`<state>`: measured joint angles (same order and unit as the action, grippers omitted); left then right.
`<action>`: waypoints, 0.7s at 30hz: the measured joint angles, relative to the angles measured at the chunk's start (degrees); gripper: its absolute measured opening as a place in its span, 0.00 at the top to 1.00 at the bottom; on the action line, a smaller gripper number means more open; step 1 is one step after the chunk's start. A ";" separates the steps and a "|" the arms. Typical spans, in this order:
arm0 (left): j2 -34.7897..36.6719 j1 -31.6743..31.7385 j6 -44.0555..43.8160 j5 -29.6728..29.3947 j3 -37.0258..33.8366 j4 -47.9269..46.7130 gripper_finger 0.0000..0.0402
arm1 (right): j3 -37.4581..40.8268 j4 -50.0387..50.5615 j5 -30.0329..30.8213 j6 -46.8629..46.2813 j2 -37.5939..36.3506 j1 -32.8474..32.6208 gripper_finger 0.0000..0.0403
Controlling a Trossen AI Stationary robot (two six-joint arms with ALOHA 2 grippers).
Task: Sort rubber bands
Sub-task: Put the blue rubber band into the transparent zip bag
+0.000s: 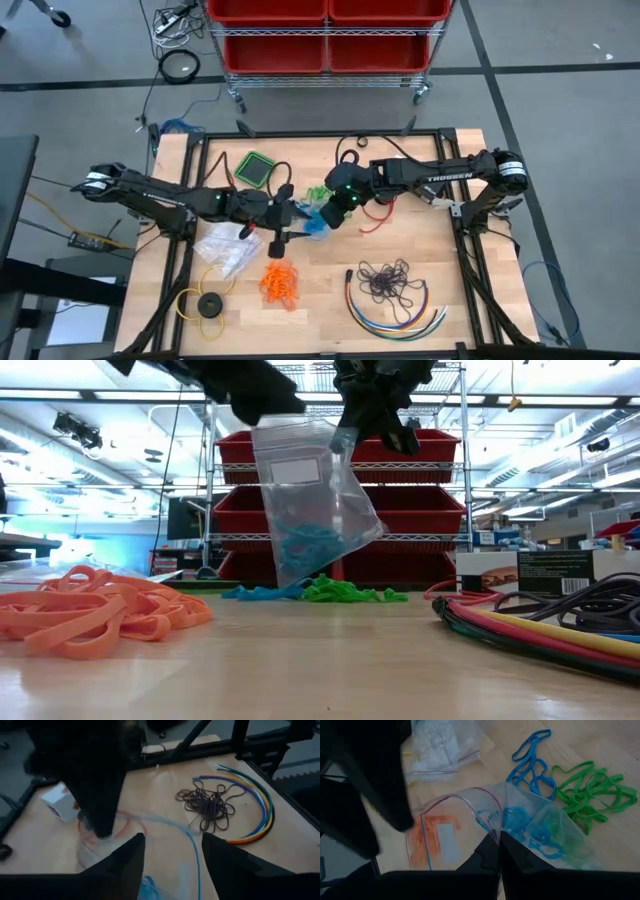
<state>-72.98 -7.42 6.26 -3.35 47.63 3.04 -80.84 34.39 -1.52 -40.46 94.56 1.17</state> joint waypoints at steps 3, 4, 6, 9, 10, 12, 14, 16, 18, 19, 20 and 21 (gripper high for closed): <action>2.09 0.09 2.21 -1.20 1.06 -5.78 0.47 | 0.00 0.01 0.00 0.04 0.00 0.00 1.00; 2.82 0.21 2.82 -1.87 1.37 -8.17 0.47 | 0.00 0.05 0.00 0.06 0.00 0.00 1.00; 4.66 0.54 3.66 -3.53 1.43 -14.02 0.48 | 0.00 0.03 -0.02 0.06 0.00 0.00 1.00; 5.77 1.60 3.72 -4.54 0.98 -20.41 0.51 | 0.01 0.05 0.00 0.08 0.00 0.00 1.00; 5.94 2.00 3.41 -4.56 0.29 -22.55 0.51 | 0.00 0.02 0.01 0.06 0.00 0.00 1.00; 6.04 2.95 2.32 -4.60 -1.69 -23.90 0.53 | 0.00 -0.03 0.04 0.06 0.00 0.00 1.00; 6.02 4.15 1.85 -4.62 -4.41 -22.87 0.54 | 0.00 -0.10 0.36 0.08 0.00 0.00 1.00; 5.77 5.57 1.14 -4.60 -7.85 -20.70 0.56 | 0.00 -0.11 0.40 0.04 0.00 -0.06 1.00; 5.68 7.05 0.96 -4.65 -11.57 -17.42 0.57 | 0.00 -0.12 0.42 0.03 0.00 -0.23 1.00; 5.70 7.88 0.98 -4.66 -13.30 -15.51 0.58 | 0.01 -0.13 0.42 0.06 0.00 -0.24 1.00; 5.53 8.78 1.21 -4.66 -14.98 -13.37 0.58 | 0.01 -0.11 0.42 0.06 0.00 -0.24 1.00; 5.39 9.64 1.69 -4.64 -16.85 -11.32 0.58 | 0.01 -0.10 0.42 0.08 0.00 -0.24 1.00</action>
<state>-67.59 2.22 7.95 -7.99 30.78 -8.29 -80.83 34.28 -1.10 -40.38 94.56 0.93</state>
